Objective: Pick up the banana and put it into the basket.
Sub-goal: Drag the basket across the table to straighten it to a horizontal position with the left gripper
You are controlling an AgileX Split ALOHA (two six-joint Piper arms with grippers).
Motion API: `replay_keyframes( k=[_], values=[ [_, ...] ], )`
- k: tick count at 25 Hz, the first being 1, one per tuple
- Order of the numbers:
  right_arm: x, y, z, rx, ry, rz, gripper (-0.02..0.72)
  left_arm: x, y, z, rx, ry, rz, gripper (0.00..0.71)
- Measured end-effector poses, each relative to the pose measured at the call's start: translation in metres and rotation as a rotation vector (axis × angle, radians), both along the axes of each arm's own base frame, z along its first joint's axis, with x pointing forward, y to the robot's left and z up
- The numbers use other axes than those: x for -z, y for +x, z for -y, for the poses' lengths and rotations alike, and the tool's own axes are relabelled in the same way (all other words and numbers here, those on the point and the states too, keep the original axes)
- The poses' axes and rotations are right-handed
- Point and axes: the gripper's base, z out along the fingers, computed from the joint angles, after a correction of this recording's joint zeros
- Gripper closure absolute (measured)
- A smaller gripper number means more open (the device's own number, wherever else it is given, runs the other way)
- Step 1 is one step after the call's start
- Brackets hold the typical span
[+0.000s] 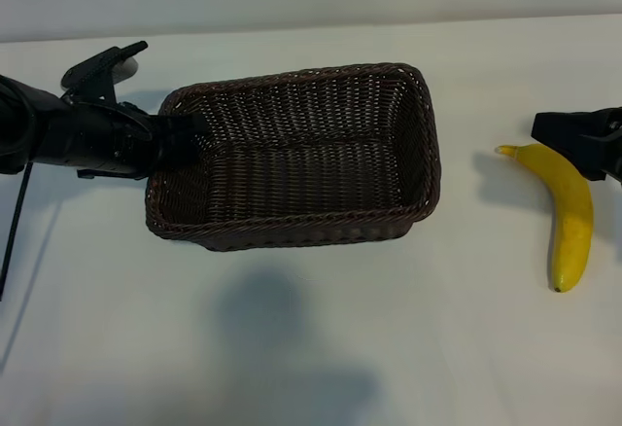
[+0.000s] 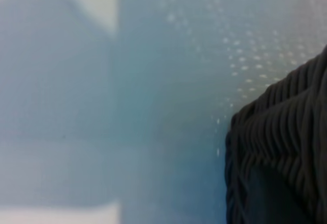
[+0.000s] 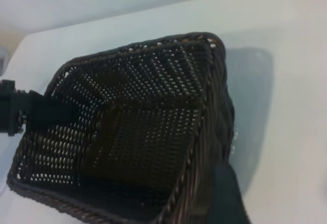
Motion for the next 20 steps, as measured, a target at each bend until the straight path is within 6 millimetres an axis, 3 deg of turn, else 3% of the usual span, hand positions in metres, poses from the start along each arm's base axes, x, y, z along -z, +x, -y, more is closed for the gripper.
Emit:
replay_keyframes(
  k=[15, 20],
  values=[
    [0.0000, 0.0000, 0.0000, 0.000, 0.000, 0.000, 0.215, -0.0012, 0.0011, 0.0013, 0.005, -0.013, -0.004, 0.551],
    [0.0000, 0.0000, 0.0000, 0.000, 0.000, 0.000, 0.215, -0.0014, 0.0011, 0.0016, 0.002, -0.019, -0.006, 0.495]
  ],
)
